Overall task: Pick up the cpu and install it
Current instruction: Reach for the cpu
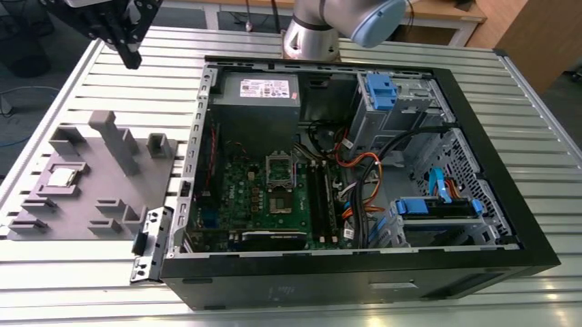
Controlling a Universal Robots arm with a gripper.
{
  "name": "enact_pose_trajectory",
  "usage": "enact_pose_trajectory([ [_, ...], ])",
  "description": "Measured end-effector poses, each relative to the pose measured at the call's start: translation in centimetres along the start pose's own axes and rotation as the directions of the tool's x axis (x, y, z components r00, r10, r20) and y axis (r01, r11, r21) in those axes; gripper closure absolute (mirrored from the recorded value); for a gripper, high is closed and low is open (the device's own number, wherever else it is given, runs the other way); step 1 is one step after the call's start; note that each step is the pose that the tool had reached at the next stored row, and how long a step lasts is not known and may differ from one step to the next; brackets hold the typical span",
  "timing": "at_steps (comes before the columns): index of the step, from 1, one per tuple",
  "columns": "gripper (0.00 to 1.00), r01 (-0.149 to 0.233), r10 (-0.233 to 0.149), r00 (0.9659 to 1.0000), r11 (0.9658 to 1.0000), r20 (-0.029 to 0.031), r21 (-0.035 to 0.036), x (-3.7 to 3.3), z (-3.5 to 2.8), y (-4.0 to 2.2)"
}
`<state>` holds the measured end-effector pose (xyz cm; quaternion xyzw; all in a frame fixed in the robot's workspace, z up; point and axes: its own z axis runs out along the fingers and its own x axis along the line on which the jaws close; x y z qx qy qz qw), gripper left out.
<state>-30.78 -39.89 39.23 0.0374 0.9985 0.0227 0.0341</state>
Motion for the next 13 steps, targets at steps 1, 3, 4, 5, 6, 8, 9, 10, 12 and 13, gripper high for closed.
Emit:
enact_pose_trajectory([
  [1,0.89,0.000,0.000,1.0000,1.0000,0.0004,0.0001,0.29,0.00,-0.02],
  [3,0.89,0.000,0.000,1.0000,1.0000,0.0012,0.0000,0.94,-0.01,-0.07],
  [4,0.89,0.000,0.000,1.0000,1.0000,0.0016,0.0000,1.29,-0.01,-0.10],
  [5,0.89,0.000,0.000,1.0000,1.0000,0.0021,-0.0001,1.65,-0.01,-0.13],
  [6,0.89,0.000,0.000,1.0000,1.0000,0.0026,-0.0002,2.01,-0.01,-0.16],
  [8,0.89,0.000,0.000,1.0000,1.0000,0.0033,-0.0002,2.72,-0.03,-0.21],
  [9,0.89,0.000,0.000,1.0000,1.0000,0.0035,-0.0001,3.02,-0.04,-0.23],
  [10,0.89,0.000,0.000,1.0000,1.0000,0.0038,-0.0002,3.34,-0.05,-0.25],
  [12,0.89,0.000,0.000,1.0000,1.0000,0.0045,-0.0003,3.94,-0.06,-0.30],
  [13,0.89,0.000,0.000,1.0000,1.0000,0.0048,-0.0003,4.24,-0.06,-0.32],
])
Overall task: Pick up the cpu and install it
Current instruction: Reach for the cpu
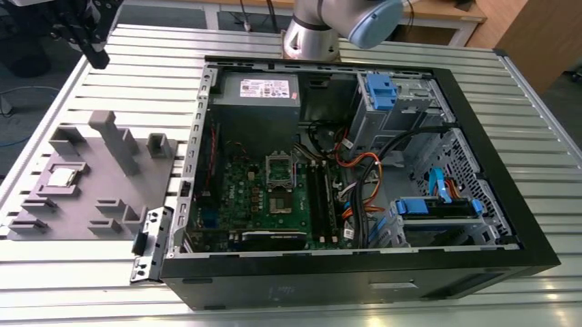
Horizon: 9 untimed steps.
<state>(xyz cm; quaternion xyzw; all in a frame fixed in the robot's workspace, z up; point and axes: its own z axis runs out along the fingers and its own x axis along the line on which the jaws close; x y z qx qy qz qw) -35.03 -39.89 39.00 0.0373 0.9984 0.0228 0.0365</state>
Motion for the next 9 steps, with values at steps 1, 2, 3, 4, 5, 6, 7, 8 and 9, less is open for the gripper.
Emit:
enact_pose_trajectory([
  [1,0.89,0.000,0.000,1.0000,1.0000,0.0002,0.0000,0.27,-0.01,-0.02],
  [2,0.89,0.000,0.000,1.0000,1.0000,0.0004,0.0000,0.46,-0.02,-0.04],
  [3,0.89,0.000,0.000,1.0000,1.0000,0.0003,0.0001,0.60,-0.04,-0.04],
  [4,0.89,0.000,0.000,1.0000,1.0000,0.0004,0.0000,0.69,-0.04,-0.05],
  [5,0.89,0.000,0.000,1.0000,1.0000,0.0005,0.0000,0.75,-0.04,-0.06],
  [6,0.89,0.000,0.000,1.0000,1.0000,0.0004,0.0000,0.80,-0.04,-0.06],
  [7,0.89,0.000,0.000,1.0000,1.0000,0.0005,0.0000,0.85,-0.05,-0.07],
  [8,0.89,0.000,0.000,1.0000,1.0000,0.0004,0.0000,0.87,-0.05,-0.07],
  [9,0.89,0.000,0.000,1.0000,1.0000,0.0004,0.0000,0.89,-0.05,-0.06],
])
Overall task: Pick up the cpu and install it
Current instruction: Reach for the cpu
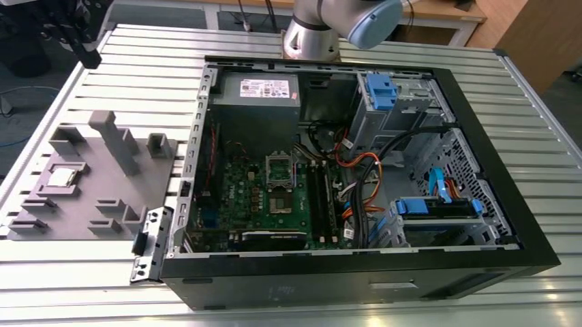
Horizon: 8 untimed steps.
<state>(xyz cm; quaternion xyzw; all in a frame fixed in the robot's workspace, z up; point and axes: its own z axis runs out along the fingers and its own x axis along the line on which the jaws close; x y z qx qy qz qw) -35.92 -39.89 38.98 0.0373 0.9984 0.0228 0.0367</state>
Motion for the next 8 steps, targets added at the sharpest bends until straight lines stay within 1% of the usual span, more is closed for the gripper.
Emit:
enact_pose_trajectory([
  [8,0.89,0.000,0.000,1.0000,1.0000,0.0000,0.0000,0.12,-0.01,-0.01],
])
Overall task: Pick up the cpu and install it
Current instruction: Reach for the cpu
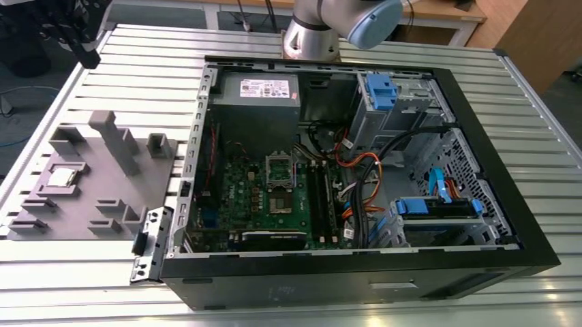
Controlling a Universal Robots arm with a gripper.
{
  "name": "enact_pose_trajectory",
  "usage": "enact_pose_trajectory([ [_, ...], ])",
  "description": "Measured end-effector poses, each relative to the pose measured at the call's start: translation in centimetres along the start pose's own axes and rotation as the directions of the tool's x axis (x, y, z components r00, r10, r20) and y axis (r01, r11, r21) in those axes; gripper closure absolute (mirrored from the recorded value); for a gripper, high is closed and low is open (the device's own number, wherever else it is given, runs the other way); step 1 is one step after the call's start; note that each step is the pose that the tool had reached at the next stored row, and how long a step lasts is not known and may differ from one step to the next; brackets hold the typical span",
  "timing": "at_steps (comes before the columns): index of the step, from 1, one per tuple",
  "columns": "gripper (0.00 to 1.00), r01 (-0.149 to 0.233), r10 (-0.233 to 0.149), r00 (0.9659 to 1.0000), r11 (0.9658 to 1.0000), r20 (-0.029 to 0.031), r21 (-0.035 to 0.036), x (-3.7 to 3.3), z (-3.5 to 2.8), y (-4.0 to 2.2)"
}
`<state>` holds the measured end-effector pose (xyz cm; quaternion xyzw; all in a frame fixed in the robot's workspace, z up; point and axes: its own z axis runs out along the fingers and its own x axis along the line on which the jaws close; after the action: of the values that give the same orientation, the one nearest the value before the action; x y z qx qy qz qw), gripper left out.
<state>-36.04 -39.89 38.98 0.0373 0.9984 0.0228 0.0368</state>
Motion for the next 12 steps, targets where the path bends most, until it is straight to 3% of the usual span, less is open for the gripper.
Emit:
enact_pose_trajectory([
  [12,0.89,0.000,0.000,1.0000,1.0000,0.0000,0.0000,0.33,-0.02,-0.03],
])
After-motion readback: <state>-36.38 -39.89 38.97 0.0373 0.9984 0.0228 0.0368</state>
